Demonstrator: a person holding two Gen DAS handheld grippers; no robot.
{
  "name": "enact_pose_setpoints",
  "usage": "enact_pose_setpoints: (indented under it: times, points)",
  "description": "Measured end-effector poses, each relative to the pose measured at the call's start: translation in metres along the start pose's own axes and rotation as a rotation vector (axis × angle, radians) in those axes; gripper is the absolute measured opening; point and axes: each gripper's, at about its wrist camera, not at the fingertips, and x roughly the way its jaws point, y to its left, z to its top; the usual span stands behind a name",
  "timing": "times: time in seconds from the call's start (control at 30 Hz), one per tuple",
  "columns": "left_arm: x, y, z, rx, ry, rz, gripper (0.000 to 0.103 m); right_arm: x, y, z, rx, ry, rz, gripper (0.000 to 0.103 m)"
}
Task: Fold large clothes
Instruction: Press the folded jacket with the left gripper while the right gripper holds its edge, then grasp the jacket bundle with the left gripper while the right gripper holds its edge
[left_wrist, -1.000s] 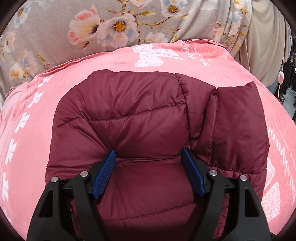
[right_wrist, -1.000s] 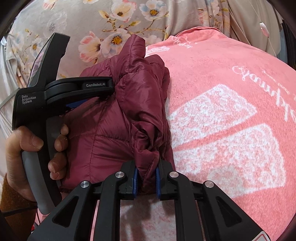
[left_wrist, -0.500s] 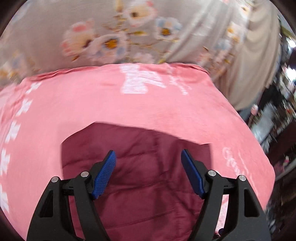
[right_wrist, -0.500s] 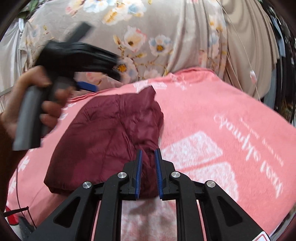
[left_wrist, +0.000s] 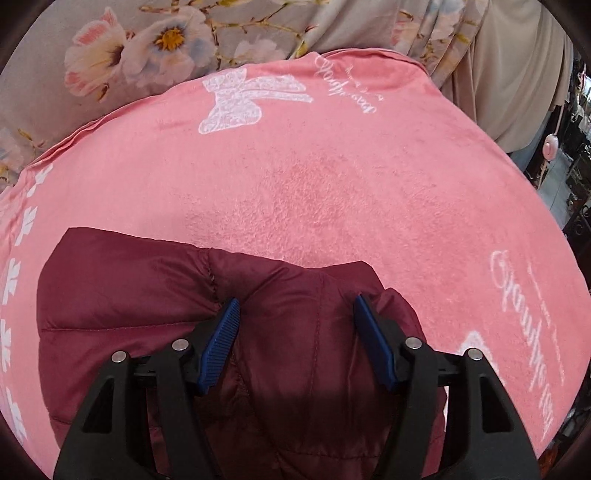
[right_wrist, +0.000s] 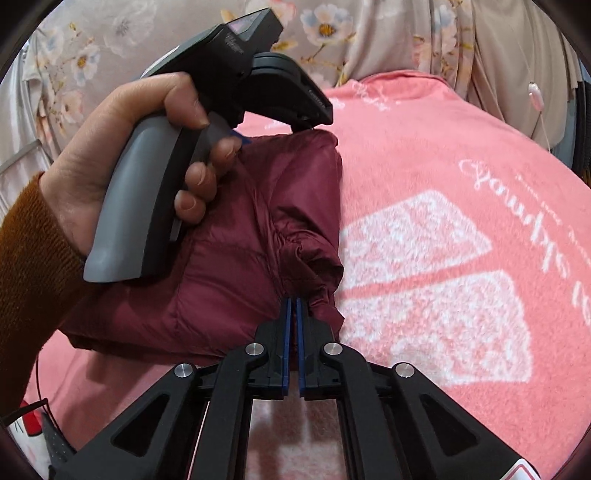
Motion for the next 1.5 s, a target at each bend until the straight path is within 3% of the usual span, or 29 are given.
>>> enact_pose_setpoints:
  times: [0.3, 0.57, 0.67, 0.8, 0.87, 0.97, 1.07, 1.13, 1.17, 1.23, 1.37, 1.5]
  points:
    - [0.028, -0.003, -0.006, 0.02, -0.022, 0.068, 0.063, 0.014, 0.007, -0.006, -0.055, 0.01, -0.025, 0.0]
    - [0.027, 0.001, -0.01, 0.0, -0.057, 0.07, 0.062, 0.008, 0.008, -0.01, -0.069, 0.001, -0.03, 0.0]
    - [0.018, 0.005, -0.01, -0.027, -0.072, 0.068, 0.062, 0.007, 0.006, -0.01, -0.067, 0.001, -0.018, 0.0]
    - [-0.022, 0.021, -0.019, -0.098, -0.115, 0.036, 0.062, 0.001, 0.001, -0.008, -0.057, 0.007, 0.002, 0.0]
    - [-0.045, 0.034, -0.027, -0.116, -0.143, 0.035, 0.068, -0.007, 0.001, -0.005, -0.053, 0.003, 0.003, 0.002]
    - [-0.079, 0.066, -0.046, -0.141, -0.175, 0.078, 0.077, -0.021, -0.004, 0.006, -0.02, -0.016, 0.034, 0.013]
    - [-0.102, 0.113, -0.07, -0.215, -0.181, 0.112, 0.085, -0.036, -0.011, 0.019, 0.022, -0.069, 0.048, 0.035]
    - [-0.111, 0.139, -0.087, -0.277, -0.174, 0.119, 0.085, -0.041, -0.013, 0.027, 0.035, -0.101, 0.037, 0.054]
    - [-0.114, 0.151, -0.096, -0.305, -0.168, 0.12, 0.085, -0.041, -0.014, 0.03, 0.042, -0.111, 0.027, 0.057]
    - [-0.113, 0.174, -0.117, -0.371, -0.139, 0.099, 0.086, -0.034, -0.018, 0.037, 0.049, -0.101, 0.016, 0.06]
    - [-0.091, 0.2, -0.151, -0.496, -0.056, -0.071, 0.087, -0.01, -0.025, 0.039, 0.093, -0.035, 0.05, 0.062]
    - [-0.081, 0.206, -0.164, -0.569, -0.053, -0.186, 0.091, 0.011, -0.029, 0.034, 0.157, 0.028, 0.096, 0.064]
